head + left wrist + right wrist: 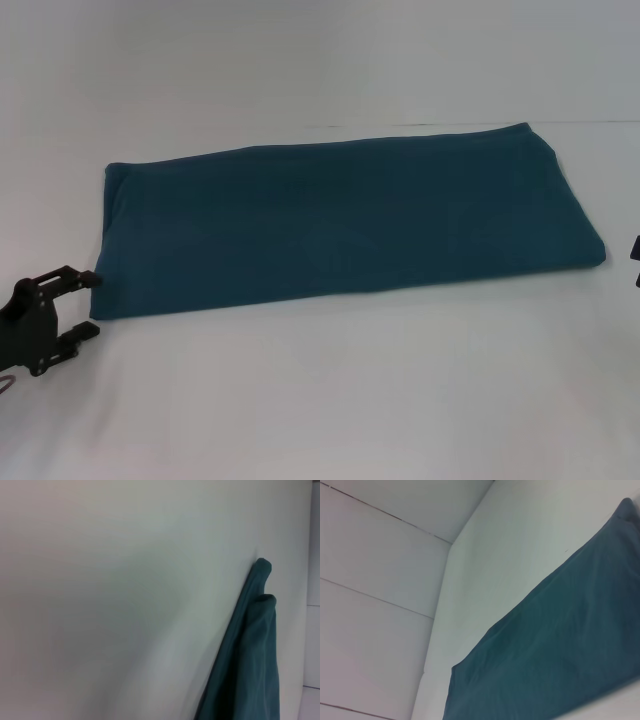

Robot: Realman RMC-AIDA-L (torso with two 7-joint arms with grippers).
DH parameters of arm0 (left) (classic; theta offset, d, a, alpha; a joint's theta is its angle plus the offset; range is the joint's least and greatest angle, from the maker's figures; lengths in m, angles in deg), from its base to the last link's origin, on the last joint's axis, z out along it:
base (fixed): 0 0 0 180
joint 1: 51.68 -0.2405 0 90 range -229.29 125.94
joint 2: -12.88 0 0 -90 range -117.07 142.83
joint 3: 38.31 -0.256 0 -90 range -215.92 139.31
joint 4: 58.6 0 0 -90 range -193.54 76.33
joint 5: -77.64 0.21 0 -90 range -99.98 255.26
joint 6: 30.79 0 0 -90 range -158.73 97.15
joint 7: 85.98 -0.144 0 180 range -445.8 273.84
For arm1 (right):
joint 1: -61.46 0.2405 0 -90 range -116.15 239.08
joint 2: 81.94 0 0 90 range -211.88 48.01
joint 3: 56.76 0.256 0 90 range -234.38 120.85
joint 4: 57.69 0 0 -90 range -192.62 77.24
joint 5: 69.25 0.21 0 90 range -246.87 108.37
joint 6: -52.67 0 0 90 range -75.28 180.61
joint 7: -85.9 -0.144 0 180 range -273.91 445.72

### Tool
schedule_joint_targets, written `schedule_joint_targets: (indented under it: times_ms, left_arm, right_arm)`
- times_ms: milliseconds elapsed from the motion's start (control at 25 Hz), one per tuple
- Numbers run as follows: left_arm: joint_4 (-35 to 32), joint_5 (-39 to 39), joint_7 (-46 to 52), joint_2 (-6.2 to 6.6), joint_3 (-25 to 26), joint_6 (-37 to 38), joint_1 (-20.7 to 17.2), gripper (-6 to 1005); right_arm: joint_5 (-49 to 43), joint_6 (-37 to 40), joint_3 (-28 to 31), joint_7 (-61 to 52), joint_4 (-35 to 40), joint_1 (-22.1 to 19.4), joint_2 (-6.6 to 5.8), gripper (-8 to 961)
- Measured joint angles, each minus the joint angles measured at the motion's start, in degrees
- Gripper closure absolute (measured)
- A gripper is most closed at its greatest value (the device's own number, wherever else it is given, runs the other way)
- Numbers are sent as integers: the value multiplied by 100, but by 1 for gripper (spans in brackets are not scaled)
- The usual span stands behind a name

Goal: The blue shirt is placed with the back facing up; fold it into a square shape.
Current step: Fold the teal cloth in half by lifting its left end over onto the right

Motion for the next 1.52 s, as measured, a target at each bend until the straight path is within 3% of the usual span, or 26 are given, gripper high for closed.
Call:
schedule_joint_targets:
  times_ms: [800, 1440, 1520]
  left_arm:
    - [457, 76, -81, 46, -157, -547, 626, 295]
    - [406, 74, -271, 169, -382, -352, 823, 448]
    - [402, 74, -285, 181, -384, -341, 828, 597]
  right_arm:
    - [15, -9, 64, 24, -5, -45, 0, 217]
    - [22, 55, 271, 68, -5, -52, 16, 218]
    - [22, 59, 273, 68, -24, -54, 16, 218]
